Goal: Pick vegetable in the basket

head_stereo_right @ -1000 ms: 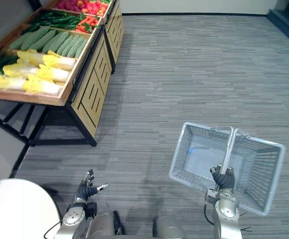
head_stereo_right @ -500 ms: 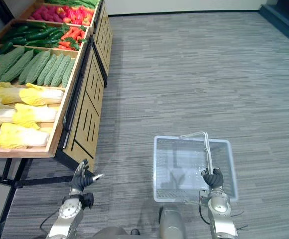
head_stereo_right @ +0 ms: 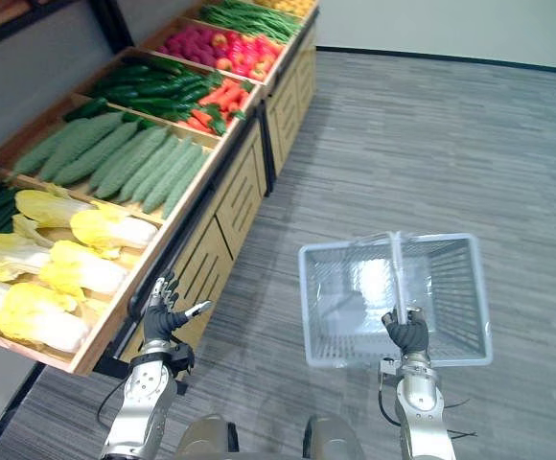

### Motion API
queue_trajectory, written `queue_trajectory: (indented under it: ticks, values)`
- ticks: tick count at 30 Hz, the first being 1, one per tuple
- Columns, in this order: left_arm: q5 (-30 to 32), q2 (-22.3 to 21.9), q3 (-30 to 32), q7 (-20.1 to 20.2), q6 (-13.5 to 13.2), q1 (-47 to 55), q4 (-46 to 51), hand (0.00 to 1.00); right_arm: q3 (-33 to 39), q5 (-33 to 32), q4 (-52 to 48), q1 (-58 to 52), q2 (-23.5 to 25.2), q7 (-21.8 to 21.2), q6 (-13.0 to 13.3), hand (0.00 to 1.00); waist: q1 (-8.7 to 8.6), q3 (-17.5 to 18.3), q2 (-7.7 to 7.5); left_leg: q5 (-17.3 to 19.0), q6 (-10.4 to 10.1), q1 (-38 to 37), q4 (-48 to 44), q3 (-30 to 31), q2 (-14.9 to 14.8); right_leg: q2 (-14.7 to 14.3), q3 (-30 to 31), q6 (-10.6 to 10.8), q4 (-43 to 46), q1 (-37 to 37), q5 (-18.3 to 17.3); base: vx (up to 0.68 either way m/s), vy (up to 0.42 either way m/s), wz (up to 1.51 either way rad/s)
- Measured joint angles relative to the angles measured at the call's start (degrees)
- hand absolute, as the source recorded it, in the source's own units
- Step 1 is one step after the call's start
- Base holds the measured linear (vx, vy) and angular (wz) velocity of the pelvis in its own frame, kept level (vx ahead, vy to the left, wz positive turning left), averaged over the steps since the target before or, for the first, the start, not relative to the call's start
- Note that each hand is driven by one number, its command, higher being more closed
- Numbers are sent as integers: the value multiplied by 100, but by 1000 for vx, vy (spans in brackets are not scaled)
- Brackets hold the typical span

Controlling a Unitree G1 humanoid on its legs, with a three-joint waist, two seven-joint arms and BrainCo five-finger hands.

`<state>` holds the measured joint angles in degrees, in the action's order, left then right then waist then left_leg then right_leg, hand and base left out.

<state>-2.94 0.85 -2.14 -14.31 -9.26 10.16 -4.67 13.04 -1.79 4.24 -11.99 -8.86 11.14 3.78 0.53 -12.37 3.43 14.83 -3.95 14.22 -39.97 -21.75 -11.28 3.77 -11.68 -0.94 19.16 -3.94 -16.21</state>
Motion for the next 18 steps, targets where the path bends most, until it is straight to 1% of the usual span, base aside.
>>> queue_trajectory:
  ticks: [1, 2, 3, 4, 5, 6, 7, 8, 9, 10, 11, 12, 13, 14, 15, 16, 17, 18]
  values:
    - [98, -10, 6, -77, 3, -6, 71, 0, 171, -5, 285, 59, -45, 23, 27, 100, -31, 46, 60, -114, -97, -37, 788, -391, 74, 37, -214, 95, -67, -169, -110, 258, 52, 76]
    - [184, -16, 7, -132, 4, -4, 133, 0, 244, -4, 429, 72, -87, 37, 29, 100, -43, 85, 106, -227, -60, -73, 1170, -563, 113, 34, -303, 158, -94, -245, -177, 363, 84, 85]
    - [357, -16, 59, -229, 7, 4, 239, 0, 330, -2, 798, 99, -141, 46, 24, 100, -24, 144, 55, -499, 672, -160, 1423, -663, 312, 151, -407, 296, -87, -365, -331, 414, 100, 59]
    - [427, -26, 114, -264, 10, 11, 320, 0, 373, 4, 1019, 85, -163, 42, 15, 100, 11, 207, -29, -445, 818, -191, 1482, -637, 508, 290, -435, 404, -82, -461, -394, 537, 119, 61]
    - [569, -73, 195, -353, 11, 8, 466, 0, 410, 19, 1216, 78, -177, 41, -1, 100, 16, 232, -63, -346, 980, -230, 1508, -507, 730, 442, -450, 483, 55, -494, -438, 466, 98, 46]
    - [661, -81, 227, -383, 11, -2, 520, 0, 415, 30, 1318, 72, -168, 38, -28, 100, 7, 240, -76, -304, 1044, -279, 1530, -479, 831, 500, -428, 519, 258, -467, -458, 464, 92, 76]
    - [858, -80, 238, -457, 17, -15, 572, 0, 429, 43, 1587, -1, -154, 18, -76, 100, -41, 242, -109, -230, 1122, -431, 1624, -289, 1073, 691, -389, 555, 970, -356, -441, 473, 95, 118]
    - [1064, -61, 260, -513, 34, -25, 690, 0, 444, 46, 1836, -60, -110, 8, -192, 100, -152, 261, -149, -174, 1171, -655, 1752, 21, 1333, 905, -272, 836, 2043, -96, -179, 486, 77, 138]
    - [1151, -35, 262, -564, 37, -26, 743, 0, 445, 42, 1948, -98, -73, 7, -231, 100, -202, 259, -193, -155, 1189, -772, 1812, 212, 1435, 962, -121, 829, 2638, 107, -8, 485, 12, 158]
    - [1307, 14, 278, -680, 61, -22, 795, 0, 434, 41, 2037, -189, 9, -9, -282, 100, -294, 258, -212, -106, 1221, -976, 1867, 536, 1506, 924, 231, 747, 3501, 440, -54, 471, -69, 124]
    - [1512, 31, 281, -804, 161, 55, 882, 0, 393, 42, 2035, -275, 89, -12, -294, 100, -260, 255, -215, -104, 1224, -1241, 1980, 707, 1510, 784, 546, 641, 3844, 772, -158, 607, -148, 121]
    - [1625, 51, 301, -923, 218, 107, 1033, 0, 400, 12, 1964, -293, 170, -1, -287, 100, -232, 255, -217, -104, 1222, -1429, 2032, 914, 1457, 631, 788, 529, 3826, 1071, -232, 489, -161, 75]
    - [1737, 51, 298, -985, 242, 113, 1111, 0, 397, 6, 1912, -321, 193, 1, -269, 100, -236, 256, -215, -92, 1201, -1485, 2026, 1022, 1416, 562, 891, 484, 3748, 1223, -268, 429, -201, 82]
    - [1900, 45, 288, -1086, 251, 101, 1272, 0, 395, 6, 1818, -395, 239, 2, -194, 100, -242, 256, -215, -37, 1103, -1575, 1979, 1235, 1306, 378, 1147, 483, 3528, 1522, -371, 296, -225, 90]
    - [2003, 44, 266, -1155, 248, 86, 1409, 0, 395, 5, 1650, -482, 301, 1, -116, 100, -248, 262, -229, 49, 958, -1621, 1888, 1428, 1179, 190, 1467, 484, 3174, 1767, -393, 280, -243, 94]
    - [2053, 42, 252, -1198, 247, 71, 1441, 0, 396, -6, 1585, -532, 334, 1, -35, 100, -259, 275, -254, 92, 889, -1610, 1787, 1496, 1123, 98, 1637, 488, 2929, 1857, -391, 255, -293, 91]
    - [2125, 48, 244, -1219, 246, 38, 1446, 0, 396, -48, 1498, -605, 396, 2, 48, 100, -253, 306, -351, 166, 760, -1559, 1620, 1617, 1080, 9, 1952, 524, 2498, 1916, -358, 211, -335, 123]
    - [2169, 103, 249, -1215, 249, -2, 1476, 0, 387, -119, 1450, -706, 464, 5, 159, 100, -287, 332, -573, 381, 450, -1426, 1317, 1692, 1055, 50, 2341, 577, 1603, 1790, 125, 162, -277, 135]
